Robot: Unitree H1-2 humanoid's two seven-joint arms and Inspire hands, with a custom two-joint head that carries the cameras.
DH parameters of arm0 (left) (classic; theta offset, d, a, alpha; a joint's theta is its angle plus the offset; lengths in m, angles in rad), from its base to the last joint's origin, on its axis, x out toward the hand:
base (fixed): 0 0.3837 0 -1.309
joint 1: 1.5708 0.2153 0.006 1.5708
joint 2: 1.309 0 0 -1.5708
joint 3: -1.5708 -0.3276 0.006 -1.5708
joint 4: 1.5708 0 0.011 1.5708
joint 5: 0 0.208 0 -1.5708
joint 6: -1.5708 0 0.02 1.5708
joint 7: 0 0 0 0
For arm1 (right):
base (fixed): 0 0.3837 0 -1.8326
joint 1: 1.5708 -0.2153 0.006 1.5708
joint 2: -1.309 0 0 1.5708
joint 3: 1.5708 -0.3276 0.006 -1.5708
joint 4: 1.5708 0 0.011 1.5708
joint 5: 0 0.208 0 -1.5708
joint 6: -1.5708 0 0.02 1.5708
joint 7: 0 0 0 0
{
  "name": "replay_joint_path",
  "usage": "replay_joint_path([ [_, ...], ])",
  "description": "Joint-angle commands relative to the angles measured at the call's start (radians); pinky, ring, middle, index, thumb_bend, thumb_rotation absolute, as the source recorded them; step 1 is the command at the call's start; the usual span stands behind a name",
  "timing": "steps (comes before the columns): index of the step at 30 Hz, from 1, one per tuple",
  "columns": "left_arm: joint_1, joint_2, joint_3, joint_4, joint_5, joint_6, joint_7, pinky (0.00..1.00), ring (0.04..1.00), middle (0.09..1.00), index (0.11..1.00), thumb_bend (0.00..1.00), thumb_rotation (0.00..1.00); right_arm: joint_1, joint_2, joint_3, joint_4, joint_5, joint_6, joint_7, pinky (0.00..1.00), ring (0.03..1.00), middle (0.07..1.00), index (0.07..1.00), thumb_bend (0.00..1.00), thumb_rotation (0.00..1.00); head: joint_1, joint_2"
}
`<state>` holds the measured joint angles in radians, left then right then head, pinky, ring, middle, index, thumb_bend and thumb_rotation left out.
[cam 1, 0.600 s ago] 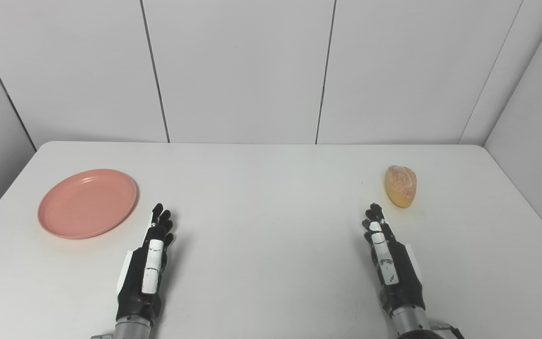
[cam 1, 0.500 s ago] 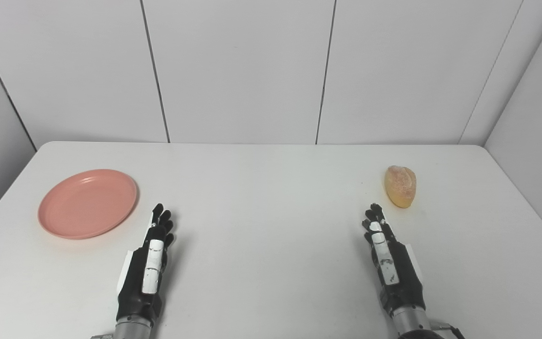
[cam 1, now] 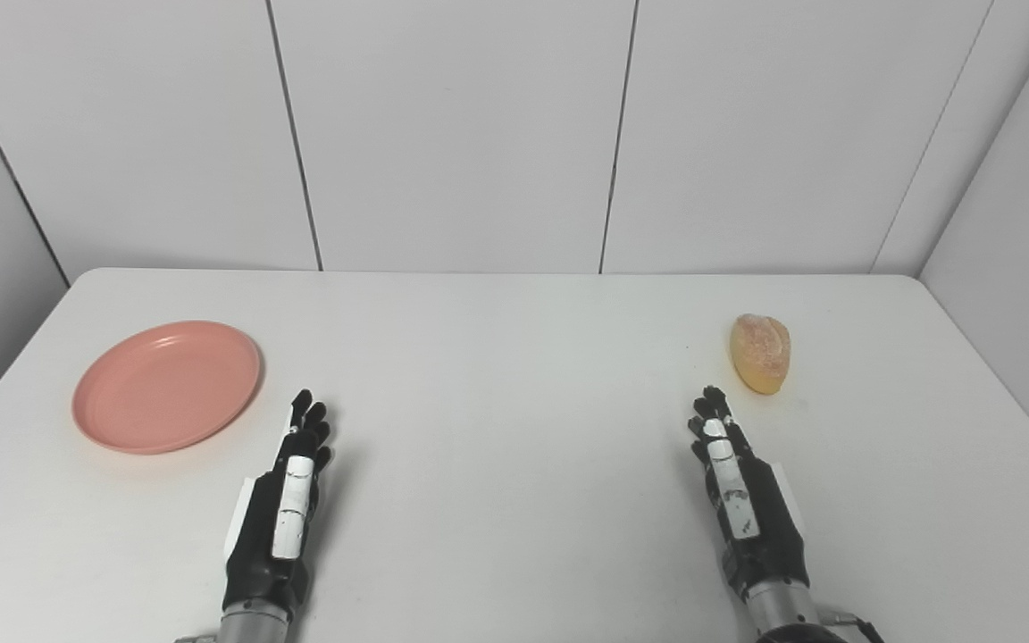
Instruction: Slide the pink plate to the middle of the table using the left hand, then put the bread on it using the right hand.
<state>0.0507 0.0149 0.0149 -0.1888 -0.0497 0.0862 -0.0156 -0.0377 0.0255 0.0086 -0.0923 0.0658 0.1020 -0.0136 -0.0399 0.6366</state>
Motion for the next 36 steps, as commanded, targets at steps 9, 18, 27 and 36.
replay_joint_path([
  [9, -0.022, -0.009, -0.005, -0.007, 0.007, -0.022, 0.003, 1.0, 1.0, 1.0, 1.0, 0.84, 1.0, -0.029, 0.003, -0.007, -0.024, 0.012, 0.008, 0.005, 0.99, 0.954, 0.954, 0.96, 0.75, 0.88, 0.005, -0.008],
  [18, -0.017, -0.044, -0.026, 0.036, 0.031, -0.065, 0.024, 1.0, 1.0, 1.0, 1.0, 0.84, 0.99, -0.027, -0.035, -0.023, 0.01, 0.039, -0.027, 0.034, 1.0, 0.967, 0.967, 0.98, 0.75, 0.89, 0.151, -0.067],
  [27, -0.027, -0.09, -0.06, 0.112, 0.091, -0.126, 0.066, 1.0, 1.0, 1.0, 1.0, 0.83, 0.99, -0.028, -0.076, -0.059, 0.094, 0.091, -0.104, 0.083, 1.0, 0.983, 0.979, 0.986, 0.75, 0.89, 0.231, -0.154],
  [36, -0.035, -0.109, -0.071, 0.193, 0.132, -0.203, 0.088, 1.0, 0.994, 1.0, 1.0, 0.78, 1.0, -0.039, -0.096, -0.072, 0.179, 0.105, -0.172, 0.117, 1.0, 0.994, 0.994, 1.0, 0.74, 0.91, 0.277, -0.238],
])
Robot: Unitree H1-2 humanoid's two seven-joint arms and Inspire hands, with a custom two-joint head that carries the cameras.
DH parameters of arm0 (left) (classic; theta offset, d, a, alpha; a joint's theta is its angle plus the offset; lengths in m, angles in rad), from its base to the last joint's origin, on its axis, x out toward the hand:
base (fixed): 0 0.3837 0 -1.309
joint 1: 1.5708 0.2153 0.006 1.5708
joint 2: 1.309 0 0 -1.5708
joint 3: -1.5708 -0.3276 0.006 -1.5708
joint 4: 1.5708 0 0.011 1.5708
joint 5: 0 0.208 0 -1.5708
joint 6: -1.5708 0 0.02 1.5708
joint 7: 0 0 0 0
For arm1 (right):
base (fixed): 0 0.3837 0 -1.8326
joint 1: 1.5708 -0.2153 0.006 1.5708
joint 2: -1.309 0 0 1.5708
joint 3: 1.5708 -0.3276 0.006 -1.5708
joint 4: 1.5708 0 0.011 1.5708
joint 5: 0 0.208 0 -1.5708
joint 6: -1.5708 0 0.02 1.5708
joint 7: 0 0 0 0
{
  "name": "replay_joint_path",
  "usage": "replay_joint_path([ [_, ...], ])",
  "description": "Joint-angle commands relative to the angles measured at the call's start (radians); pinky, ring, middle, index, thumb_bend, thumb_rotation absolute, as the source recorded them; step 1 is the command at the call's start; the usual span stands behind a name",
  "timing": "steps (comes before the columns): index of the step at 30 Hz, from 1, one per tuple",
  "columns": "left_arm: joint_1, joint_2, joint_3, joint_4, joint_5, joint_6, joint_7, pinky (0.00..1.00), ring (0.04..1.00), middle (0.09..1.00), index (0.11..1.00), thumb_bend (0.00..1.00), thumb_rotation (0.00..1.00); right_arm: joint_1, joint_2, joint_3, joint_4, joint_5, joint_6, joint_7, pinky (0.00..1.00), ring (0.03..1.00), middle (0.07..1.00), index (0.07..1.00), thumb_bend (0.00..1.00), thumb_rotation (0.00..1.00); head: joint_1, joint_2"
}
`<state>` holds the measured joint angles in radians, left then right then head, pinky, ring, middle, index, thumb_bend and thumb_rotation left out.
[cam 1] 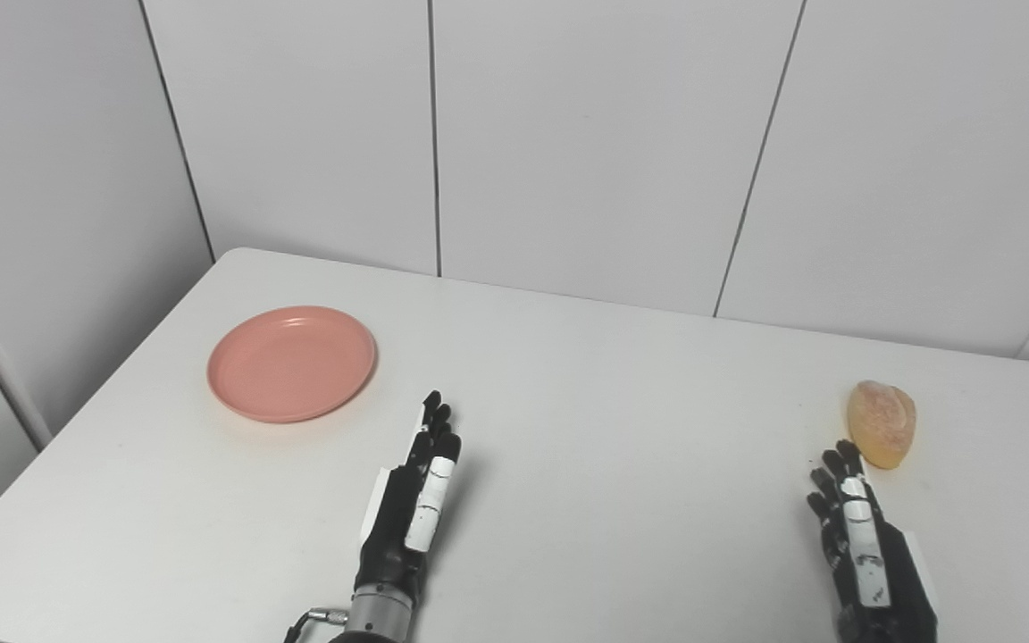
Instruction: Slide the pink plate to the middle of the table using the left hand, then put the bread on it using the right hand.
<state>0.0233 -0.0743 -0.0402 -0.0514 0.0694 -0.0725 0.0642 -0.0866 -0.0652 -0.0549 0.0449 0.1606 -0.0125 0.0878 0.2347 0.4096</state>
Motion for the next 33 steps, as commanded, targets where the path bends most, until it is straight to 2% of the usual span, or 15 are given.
replay_joint_path([
  [1, -0.009, -0.02, -0.016, 0.064, 0.014, -0.054, 0.01, 1.0, 0.992, 1.0, 1.0, 0.75, 1.0, 0.009, -0.006, -0.009, 0.048, 0.01, -0.063, 0.016, 1.0, 0.996, 0.995, 1.0, 0.74, 0.91, 0.003, -0.013],
  [5, -0.013, -0.023, -0.014, 0.093, 0.018, -0.082, 0.015, 1.0, 0.99, 1.0, 1.0, 0.73, 1.0, 0.004, -0.002, -0.014, 0.074, 0.017, -0.08, 0.021, 1.0, 0.998, 0.993, 1.0, 0.73, 0.9, 0.007, -0.037],
  [14, -0.016, -0.018, -0.011, 0.137, 0.031, -0.123, 0.016, 1.0, 0.988, 1.0, 1.0, 0.75, 1.0, -0.004, 0.004, -0.014, 0.119, 0.018, -0.115, 0.025, 1.0, 0.998, 0.994, 1.0, 0.7, 0.91, 0.007, -0.089],
  [20, -0.016, -0.012, -0.004, 0.153, 0.014, -0.139, 0.006, 1.0, 0.99, 1.0, 1.0, 0.76, 0.99, -0.007, 0.011, -0.009, 0.134, 0.013, -0.117, 0.02, 1.0, 0.992, 0.993, 1.0, 0.71, 0.91, -0.008, -0.104],
  [26, -0.012, 0.002, -0.001, 0.151, 0.002, -0.15, -0.005, 1.0, 0.992, 1.0, 1.0, 0.76, 1.0, 0.0, 0.019, 0.002, 0.116, -0.005, -0.101, 0.012, 1.0, 0.994, 0.996, 0.999, 0.71, 0.91, -0.031, -0.093],
  [28, -0.011, 0.003, -0.002, 0.137, -0.009, -0.146, -0.013, 1.0, 0.992, 1.0, 1.0, 0.77, 0.99, 0.003, 0.02, 0.006, 0.11, -0.018, -0.096, 0.009, 1.0, 0.995, 0.999, 1.0, 0.71, 0.91, -0.036, -0.089],
  [33, -0.03, -0.003, 0.01, 0.024, -0.046, -0.059, -0.02, 1.0, 0.999, 1.0, 1.0, 0.82, 1.0, 0.009, 0.03, 0.01, 0.1, -0.032, -0.079, -0.003, 1.0, 0.981, 0.979, 0.991, 0.7, 0.93, -0.046, -0.075],
])
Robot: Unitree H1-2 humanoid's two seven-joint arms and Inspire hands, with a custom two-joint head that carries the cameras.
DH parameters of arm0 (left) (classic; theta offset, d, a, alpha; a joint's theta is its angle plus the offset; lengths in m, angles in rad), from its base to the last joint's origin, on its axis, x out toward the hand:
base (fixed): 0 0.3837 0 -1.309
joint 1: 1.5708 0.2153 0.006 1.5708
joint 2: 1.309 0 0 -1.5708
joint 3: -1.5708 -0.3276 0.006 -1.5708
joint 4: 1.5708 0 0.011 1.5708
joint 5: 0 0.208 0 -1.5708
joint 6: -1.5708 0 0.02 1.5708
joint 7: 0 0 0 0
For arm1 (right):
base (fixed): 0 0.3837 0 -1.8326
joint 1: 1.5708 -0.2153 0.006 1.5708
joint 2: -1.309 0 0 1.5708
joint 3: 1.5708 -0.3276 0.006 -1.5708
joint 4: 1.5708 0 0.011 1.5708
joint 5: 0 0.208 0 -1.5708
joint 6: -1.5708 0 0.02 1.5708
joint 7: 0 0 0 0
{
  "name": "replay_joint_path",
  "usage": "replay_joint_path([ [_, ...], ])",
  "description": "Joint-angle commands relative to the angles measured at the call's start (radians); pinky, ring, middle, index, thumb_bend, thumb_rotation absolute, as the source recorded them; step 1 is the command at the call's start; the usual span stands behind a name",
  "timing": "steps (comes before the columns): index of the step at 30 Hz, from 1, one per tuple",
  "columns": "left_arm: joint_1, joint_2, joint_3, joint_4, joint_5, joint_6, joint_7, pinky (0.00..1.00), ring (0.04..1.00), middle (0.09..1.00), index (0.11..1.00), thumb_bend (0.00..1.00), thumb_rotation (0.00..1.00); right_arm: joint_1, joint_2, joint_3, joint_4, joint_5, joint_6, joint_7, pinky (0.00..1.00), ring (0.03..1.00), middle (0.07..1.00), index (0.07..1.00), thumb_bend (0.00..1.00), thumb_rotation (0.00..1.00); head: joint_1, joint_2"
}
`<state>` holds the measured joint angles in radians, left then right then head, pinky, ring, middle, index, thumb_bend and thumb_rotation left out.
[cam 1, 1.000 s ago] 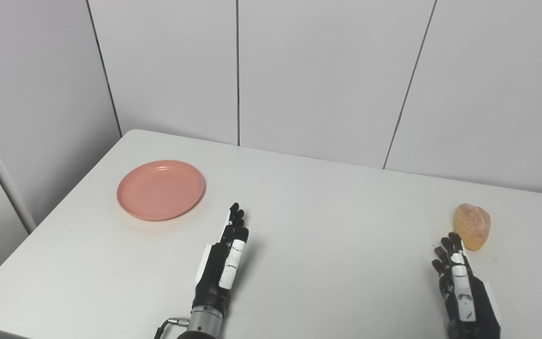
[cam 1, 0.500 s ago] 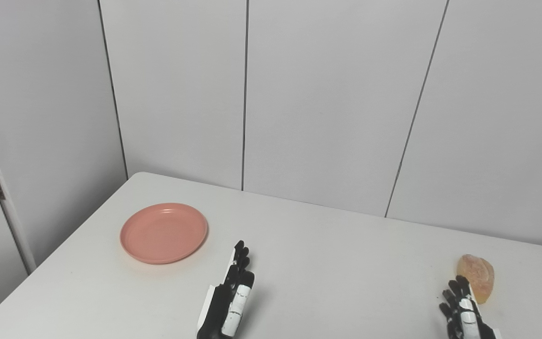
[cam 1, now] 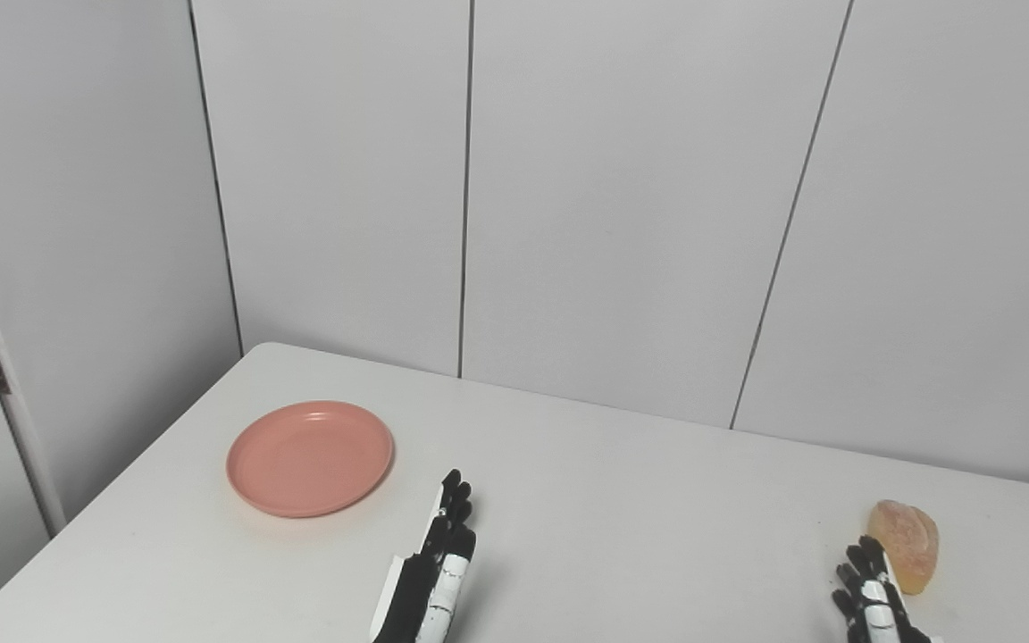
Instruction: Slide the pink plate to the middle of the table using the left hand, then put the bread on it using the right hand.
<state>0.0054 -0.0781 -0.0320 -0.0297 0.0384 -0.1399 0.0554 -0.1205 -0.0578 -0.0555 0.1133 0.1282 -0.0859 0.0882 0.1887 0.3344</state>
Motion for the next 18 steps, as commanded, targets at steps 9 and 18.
replay_joint_path([
  [9, -0.108, 0.044, 0.041, -0.155, -0.097, 0.144, -0.04, 1.0, 1.0, 1.0, 1.0, 0.83, 0.97, 0.044, 0.025, 0.013, 0.03, -0.017, 0.005, -0.014, 1.0, 0.976, 0.978, 0.991, 0.71, 0.94, -0.008, 0.013],
  [18, -0.249, 0.168, 0.127, -0.221, -0.172, 0.246, -0.066, 1.0, 0.924, 0.948, 0.96, 0.85, 1.0, 0.049, 0.029, 0.026, 0.016, -0.025, 0.009, -0.011, 1.0, 0.99, 0.989, 1.0, 0.68, 0.96, -0.018, 0.022],
])
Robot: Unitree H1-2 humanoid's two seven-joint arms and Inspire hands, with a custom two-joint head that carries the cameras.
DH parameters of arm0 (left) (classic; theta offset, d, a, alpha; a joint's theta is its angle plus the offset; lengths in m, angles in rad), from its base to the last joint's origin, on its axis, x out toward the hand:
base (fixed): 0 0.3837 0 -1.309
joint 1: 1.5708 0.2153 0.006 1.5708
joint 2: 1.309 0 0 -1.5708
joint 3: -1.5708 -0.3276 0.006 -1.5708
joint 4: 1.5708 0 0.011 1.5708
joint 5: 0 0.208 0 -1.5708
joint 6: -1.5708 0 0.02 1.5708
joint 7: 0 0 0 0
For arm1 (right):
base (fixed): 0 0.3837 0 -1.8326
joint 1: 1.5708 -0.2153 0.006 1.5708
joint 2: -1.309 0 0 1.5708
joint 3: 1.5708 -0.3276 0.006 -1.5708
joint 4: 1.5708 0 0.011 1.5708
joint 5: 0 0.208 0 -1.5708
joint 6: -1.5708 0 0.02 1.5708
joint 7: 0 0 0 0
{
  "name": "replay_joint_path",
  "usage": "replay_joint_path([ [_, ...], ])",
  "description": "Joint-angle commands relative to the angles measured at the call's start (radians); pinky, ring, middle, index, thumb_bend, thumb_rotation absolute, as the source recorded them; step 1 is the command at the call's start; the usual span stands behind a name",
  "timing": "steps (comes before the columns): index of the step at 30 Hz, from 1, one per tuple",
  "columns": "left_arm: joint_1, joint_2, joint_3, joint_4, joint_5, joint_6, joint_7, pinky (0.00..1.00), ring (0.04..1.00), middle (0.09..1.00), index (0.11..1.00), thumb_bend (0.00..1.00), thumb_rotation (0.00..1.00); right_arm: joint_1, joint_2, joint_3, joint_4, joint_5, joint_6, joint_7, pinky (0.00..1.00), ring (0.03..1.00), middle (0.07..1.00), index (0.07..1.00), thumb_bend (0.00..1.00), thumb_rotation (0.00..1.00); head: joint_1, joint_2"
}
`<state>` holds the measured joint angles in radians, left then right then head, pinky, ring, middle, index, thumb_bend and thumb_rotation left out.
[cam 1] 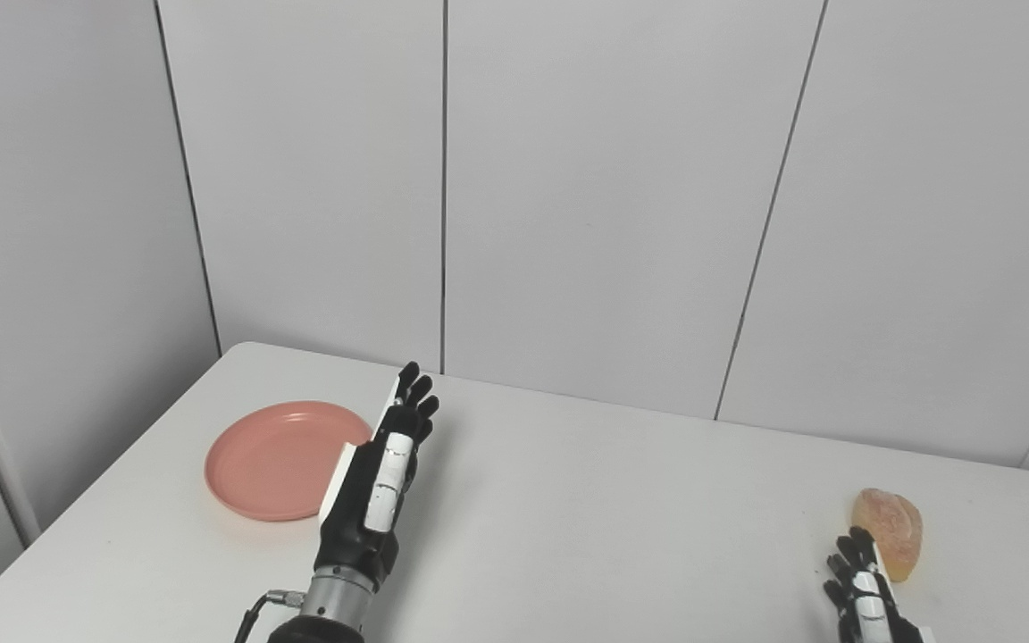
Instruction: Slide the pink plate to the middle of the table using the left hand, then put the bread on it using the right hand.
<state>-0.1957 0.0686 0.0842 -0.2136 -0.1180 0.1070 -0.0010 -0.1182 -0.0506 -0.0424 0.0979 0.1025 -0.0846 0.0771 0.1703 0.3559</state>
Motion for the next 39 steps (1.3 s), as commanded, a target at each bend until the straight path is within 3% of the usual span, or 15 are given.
replay_joint_path([
  [1, -0.059, 0.033, 0.023, -0.035, -0.027, -0.001, -0.013, 1.0, 0.916, 0.94, 0.952, 0.85, 1.0, 0.047, 0.024, 0.013, 0.03, 0.0, 0.009, -0.002, 1.0, 0.989, 0.989, 1.0, 0.67, 0.96, -0.002, 0.002],
  [5, -0.098, 0.082, 0.059, -0.01, -0.054, -0.005, -0.026, 0.97, 0.9, 0.918, 0.94, 0.86, 1.0, 0.05, 0.028, 0.013, 0.025, 0.001, 0.011, -0.006, 1.0, 0.982, 0.981, 0.993, 0.69, 0.95, -0.007, 0.003],
  [11, -0.171, 0.188, 0.097, 0.097, -0.05, -0.092, -0.057, 0.95, 0.865, 0.906, 0.937, 0.87, 1.0, 0.053, 0.028, 0.015, 0.023, -0.008, 0.01, -0.009, 1.0, 0.978, 0.981, 0.993, 0.7, 0.95, -0.007, 0.003],
  [16, -0.256, 0.323, 0.126, 0.254, -0.121, -0.182, -0.188, 0.93, 0.881, 0.899, 0.951, 0.91, 1.0, 0.057, 0.028, 0.016, 0.022, -0.007, 0.004, -0.005, 1.0, 0.973, 0.973, 0.988, 0.7, 0.94, -0.006, 0.006],
  [20, -0.317, 0.387, 0.146, 0.401, -0.138, -0.275, -0.234, 0.86, 0.877, 0.888, 0.911, 0.93, 0.97, 0.06, 0.029, 0.016, 0.02, -0.011, 0.006, -0.006, 1.0, 0.971, 0.972, 0.985, 0.72, 0.95, -0.009, 0.01],
  [30, -0.414, 0.475, 0.213, 0.736, -0.188, -0.417, -0.283, 0.87, 0.886, 0.899, 0.935, 0.93, 0.92, 0.065, 0.032, 0.016, 0.007, -0.018, 0.016, -0.011, 0.99, 0.959, 0.963, 0.978, 0.7, 0.95, -0.015, 0.013],
  [39, -0.441, 0.506, 0.269, 0.974, -0.24, -0.474, -0.317, 0.94, 0.931, 0.945, 0.985, 0.87, 0.92, 0.067, 0.028, 0.018, 0.003, -0.019, 0.019, -0.008, 0.99, 0.959, 0.964, 0.983, 0.7, 0.95, -0.019, 0.013],
])
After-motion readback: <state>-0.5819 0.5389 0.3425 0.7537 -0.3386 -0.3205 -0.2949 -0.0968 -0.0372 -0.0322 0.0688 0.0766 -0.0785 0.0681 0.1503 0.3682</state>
